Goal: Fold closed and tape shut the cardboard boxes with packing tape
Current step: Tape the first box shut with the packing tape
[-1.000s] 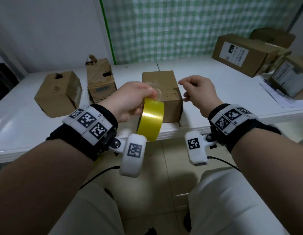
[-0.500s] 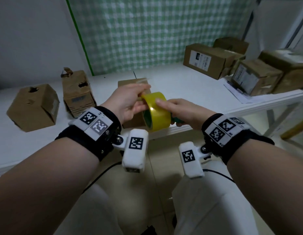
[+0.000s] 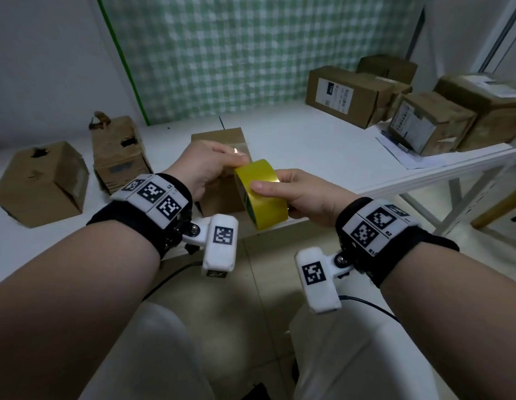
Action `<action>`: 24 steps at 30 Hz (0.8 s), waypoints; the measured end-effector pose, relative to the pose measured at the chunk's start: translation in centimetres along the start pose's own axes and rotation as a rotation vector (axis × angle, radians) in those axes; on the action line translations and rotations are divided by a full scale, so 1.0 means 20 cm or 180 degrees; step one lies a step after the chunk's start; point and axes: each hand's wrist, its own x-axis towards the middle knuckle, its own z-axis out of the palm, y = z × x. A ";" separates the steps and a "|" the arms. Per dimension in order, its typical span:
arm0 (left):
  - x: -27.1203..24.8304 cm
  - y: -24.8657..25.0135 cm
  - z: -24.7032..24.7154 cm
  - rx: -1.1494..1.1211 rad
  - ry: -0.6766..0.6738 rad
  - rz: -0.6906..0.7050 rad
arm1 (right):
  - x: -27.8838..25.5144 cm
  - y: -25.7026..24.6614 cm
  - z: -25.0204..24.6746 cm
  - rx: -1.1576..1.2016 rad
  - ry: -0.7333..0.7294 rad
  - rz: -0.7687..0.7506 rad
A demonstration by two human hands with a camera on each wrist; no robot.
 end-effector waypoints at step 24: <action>0.25 -0.03 -0.07 0.1961 0.0215 0.1232 | 0.06 0.03 0.09 0.0212 0.0622 0.0401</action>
